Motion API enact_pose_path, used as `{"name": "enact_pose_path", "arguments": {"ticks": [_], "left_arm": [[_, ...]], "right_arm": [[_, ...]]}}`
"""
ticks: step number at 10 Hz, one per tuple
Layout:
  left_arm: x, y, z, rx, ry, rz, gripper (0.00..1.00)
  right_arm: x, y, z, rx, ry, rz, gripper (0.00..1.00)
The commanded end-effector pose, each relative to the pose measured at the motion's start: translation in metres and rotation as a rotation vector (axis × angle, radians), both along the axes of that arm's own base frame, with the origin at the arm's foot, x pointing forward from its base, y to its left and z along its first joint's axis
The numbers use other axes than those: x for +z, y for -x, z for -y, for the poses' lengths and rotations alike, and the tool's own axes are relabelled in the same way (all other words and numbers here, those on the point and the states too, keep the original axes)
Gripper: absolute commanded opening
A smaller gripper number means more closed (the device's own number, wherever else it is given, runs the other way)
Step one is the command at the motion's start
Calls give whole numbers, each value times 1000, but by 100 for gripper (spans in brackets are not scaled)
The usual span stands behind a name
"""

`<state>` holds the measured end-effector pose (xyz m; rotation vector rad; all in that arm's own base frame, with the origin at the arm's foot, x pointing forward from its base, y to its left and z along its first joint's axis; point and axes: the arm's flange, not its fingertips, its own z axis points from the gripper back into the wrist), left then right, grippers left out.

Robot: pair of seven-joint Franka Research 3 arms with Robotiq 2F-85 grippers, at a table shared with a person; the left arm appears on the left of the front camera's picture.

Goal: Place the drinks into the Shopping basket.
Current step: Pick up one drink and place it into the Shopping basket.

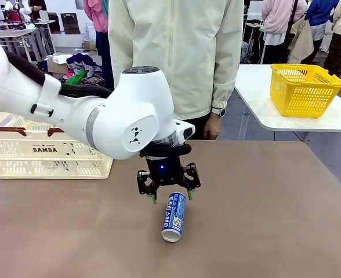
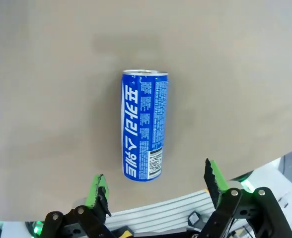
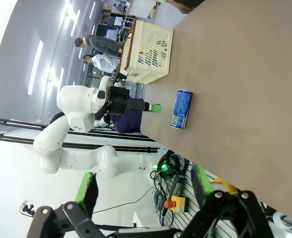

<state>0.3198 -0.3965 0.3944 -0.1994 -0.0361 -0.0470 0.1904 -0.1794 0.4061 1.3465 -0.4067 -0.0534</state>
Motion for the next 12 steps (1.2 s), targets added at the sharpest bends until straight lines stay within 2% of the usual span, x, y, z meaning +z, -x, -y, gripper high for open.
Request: {"name": "enact_pose_path", "arguments": {"ticks": [1, 4, 5, 6, 8, 9, 10, 12], "left_arm": [[0, -3, 13, 28, -35, 12, 100], [-3, -2, 16, 9, -52, 16, 100], [-5, 1, 13, -272, -112, 13, 100], [-4, 6, 11, -421, -101, 127, 100], [-3, 11, 13, -470, -105, 174, 100], [-2, 8, 16, -378, -61, 148, 100], [-6, 15, 21, -446, -121, 120, 100], [-3, 12, 22, -447, -105, 141, 100]], "right_arm": [[6, -2, 0, -10, -16, 4, 100], [6, -2, 0, -10, -16, 4, 100], [6, -2, 0, -10, -16, 4, 100], [6, -2, 0, -10, -16, 4, 100], [6, -2, 0, -10, -16, 4, 100], [6, -2, 0, -10, -16, 4, 100], [6, -2, 0, -10, -16, 4, 100], [6, -2, 0, -10, -16, 4, 100]]}}
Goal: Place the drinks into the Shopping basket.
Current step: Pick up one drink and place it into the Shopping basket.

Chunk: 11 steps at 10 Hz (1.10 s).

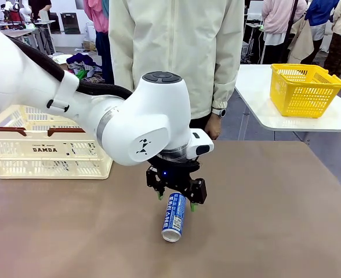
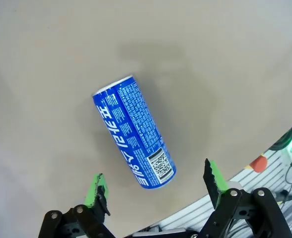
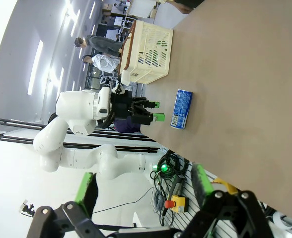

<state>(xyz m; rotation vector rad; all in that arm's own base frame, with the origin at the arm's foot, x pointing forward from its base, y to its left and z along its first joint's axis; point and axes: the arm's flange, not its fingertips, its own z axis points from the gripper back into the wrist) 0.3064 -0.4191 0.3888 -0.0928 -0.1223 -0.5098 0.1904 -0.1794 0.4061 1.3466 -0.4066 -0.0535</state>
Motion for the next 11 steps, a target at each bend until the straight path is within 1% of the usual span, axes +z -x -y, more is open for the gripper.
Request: {"name": "enact_pose_path", "arguments": {"ticks": [1, 3, 4, 5, 7, 10, 11], "left_arm": [[-9, -7, -1, 81, -3, 4, 100], [-31, -14, -3, 173, 4, 42, 100], [-43, -17, -3, 221, 20, 80, 100], [-57, -18, 1, 216, 10, 64, 100], [-75, -20, 9, 200, -39, 25, 100], [-94, -20, 10, 203, -73, -21, 100], [-96, -20, 9, 217, -68, -21, 100]], "right_arm": [[6, -2, 0, -10, -16, 4, 100], [6, -2, 0, -10, -16, 4, 100], [6, -2, 0, -10, -16, 4, 100], [6, -2, 0, -10, -16, 4, 100], [6, -2, 0, -10, -16, 4, 100], [6, -2, 0, -10, -16, 4, 100], [6, -2, 0, -10, -16, 4, 100]]}}
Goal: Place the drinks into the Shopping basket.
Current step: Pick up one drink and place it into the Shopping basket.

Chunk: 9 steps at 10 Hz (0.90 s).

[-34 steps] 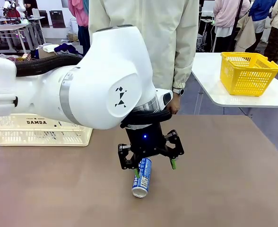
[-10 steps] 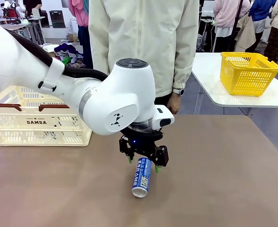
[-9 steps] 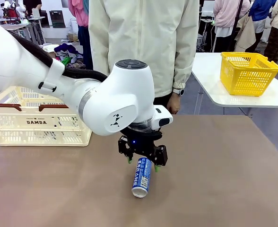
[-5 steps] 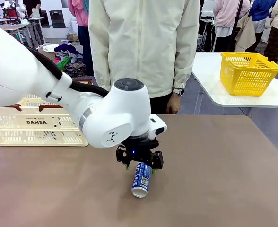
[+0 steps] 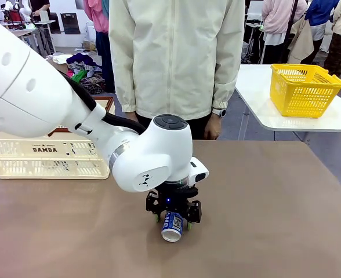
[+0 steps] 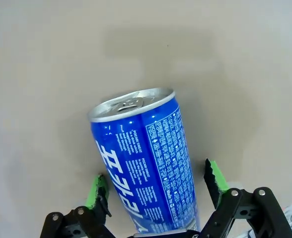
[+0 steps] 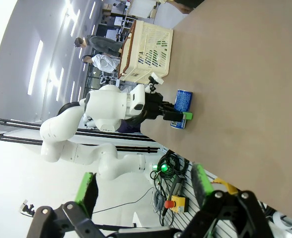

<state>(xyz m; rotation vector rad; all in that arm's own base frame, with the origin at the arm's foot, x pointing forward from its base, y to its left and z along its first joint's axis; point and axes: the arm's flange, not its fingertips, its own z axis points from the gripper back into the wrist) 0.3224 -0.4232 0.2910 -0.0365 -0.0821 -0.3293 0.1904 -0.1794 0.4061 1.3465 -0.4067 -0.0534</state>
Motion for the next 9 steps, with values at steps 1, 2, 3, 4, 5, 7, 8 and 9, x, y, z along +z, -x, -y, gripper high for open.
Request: {"name": "enact_pose_path", "arguments": {"ticks": [1, 2, 3, 4, 5, 7, 8, 9], "left_arm": [[2, -5, 4, 48, -9, 21, 100], [3, -5, 4, 45, -13, 37, 100], [3, -3, 5, 38, -25, 67, 95], [5, -3, 6, 35, -33, 79, 51], [5, -2, 5, 36, -35, 78, 2], [4, 0, 4, 22, -20, 52, 0], [4, 1, 4, 14, -5, 41, 0], [6, 2, 4, 11, -1, 45, 0]], "right_arm": [[6, -2, 0, -10, -16, 4, 100], [6, -2, 0, -10, -16, 4, 100], [6, -2, 0, -10, -16, 4, 100], [6, -2, 0, -10, -16, 4, 100], [6, -2, 0, -10, -16, 4, 100], [6, -2, 0, -10, -16, 4, 100], [6, -2, 0, -10, -16, 4, 100], [6, -2, 0, -10, -16, 4, 100]]}}
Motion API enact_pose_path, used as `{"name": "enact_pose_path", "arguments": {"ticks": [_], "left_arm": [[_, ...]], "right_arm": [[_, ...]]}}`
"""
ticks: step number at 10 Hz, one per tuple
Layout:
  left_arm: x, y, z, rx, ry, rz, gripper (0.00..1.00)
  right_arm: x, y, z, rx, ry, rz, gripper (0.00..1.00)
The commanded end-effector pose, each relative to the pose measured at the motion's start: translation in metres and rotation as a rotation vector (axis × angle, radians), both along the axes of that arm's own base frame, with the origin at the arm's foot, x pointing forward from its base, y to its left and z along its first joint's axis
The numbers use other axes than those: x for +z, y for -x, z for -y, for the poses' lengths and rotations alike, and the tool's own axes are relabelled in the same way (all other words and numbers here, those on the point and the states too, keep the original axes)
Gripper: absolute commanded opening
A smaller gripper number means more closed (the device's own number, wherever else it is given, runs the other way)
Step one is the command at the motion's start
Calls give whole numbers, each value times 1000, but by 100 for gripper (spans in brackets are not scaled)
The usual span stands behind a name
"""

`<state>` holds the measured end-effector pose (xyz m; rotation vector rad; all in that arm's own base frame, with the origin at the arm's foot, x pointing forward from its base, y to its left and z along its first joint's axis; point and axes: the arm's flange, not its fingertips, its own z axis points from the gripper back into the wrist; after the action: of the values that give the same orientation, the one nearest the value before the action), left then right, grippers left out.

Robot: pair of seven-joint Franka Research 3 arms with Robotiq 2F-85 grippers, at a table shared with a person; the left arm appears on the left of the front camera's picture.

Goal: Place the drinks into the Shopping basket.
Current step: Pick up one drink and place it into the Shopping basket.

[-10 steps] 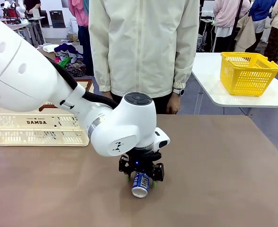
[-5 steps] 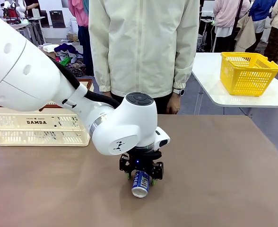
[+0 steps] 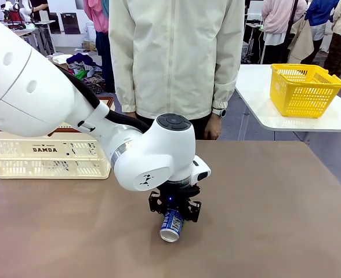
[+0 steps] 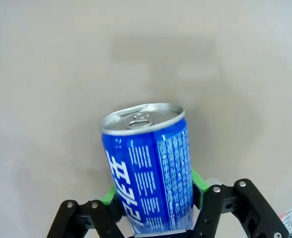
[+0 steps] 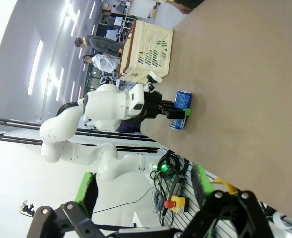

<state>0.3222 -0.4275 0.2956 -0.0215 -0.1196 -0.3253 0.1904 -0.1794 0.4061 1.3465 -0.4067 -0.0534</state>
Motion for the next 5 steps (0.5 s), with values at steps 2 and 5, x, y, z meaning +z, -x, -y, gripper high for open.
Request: {"name": "enact_pose_path", "arguments": {"ticks": [2, 5], "left_arm": [[13, 6, -3, 7, 29, 13, 0], [102, 26, -31, 38, 97, 35, 0]], "right_arm": [[6, -2, 0, -10, -16, 4, 100], [6, -2, 0, -10, -16, 4, 100]]}}
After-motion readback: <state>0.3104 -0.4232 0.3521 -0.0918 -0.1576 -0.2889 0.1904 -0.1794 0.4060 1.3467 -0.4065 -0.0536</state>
